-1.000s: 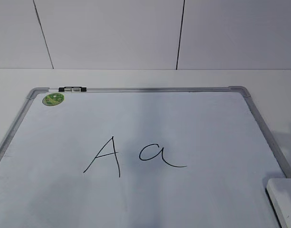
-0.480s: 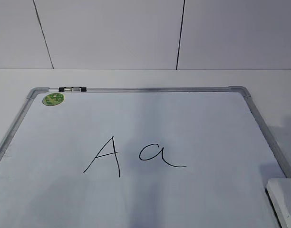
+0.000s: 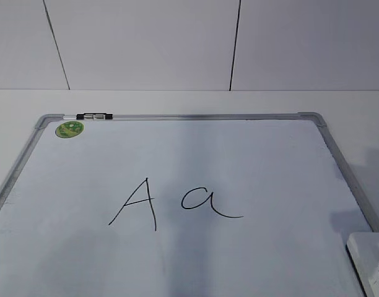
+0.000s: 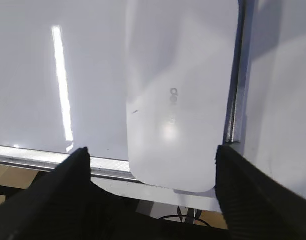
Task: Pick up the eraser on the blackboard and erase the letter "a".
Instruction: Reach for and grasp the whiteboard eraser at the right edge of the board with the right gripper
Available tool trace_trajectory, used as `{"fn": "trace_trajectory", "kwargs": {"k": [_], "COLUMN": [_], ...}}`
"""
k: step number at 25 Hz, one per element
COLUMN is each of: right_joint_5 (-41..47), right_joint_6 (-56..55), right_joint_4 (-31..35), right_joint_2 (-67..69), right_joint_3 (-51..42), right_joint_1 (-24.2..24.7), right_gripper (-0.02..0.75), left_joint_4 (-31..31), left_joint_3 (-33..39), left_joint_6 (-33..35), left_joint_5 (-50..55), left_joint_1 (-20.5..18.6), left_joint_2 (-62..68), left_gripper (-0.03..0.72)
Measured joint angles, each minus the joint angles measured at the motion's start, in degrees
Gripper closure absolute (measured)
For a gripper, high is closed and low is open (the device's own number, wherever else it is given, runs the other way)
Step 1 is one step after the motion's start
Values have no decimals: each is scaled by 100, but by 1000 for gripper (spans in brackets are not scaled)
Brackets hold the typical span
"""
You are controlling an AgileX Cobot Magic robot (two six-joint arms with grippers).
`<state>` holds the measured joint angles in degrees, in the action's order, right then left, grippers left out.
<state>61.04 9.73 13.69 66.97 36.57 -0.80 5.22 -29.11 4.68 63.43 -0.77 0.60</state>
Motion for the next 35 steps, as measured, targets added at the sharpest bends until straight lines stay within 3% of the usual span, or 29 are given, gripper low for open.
{"fn": "trace_trajectory", "kwargs": {"k": [12, 20, 35], "right_joint_5": [-215, -202, -351], "right_joint_6": [37, -1499, -1777], "right_joint_4": [-59, -1474, -1159], "right_joint_2": [71, 218, 218], "right_joint_3": [44, 48, 48], "right_joint_1": [-146, -1036, -1112], "right_gripper": [146, 146, 146], "left_joint_4": [0, 0, 0], "left_joint_3": [0, 0, 0], "left_joint_6": [0, 0, 0], "left_joint_5": [0, 0, 0], "left_joint_1": [0, 0, 0], "left_joint_2": [0, 0, 0], "left_gripper": [454, 454, 454]}}
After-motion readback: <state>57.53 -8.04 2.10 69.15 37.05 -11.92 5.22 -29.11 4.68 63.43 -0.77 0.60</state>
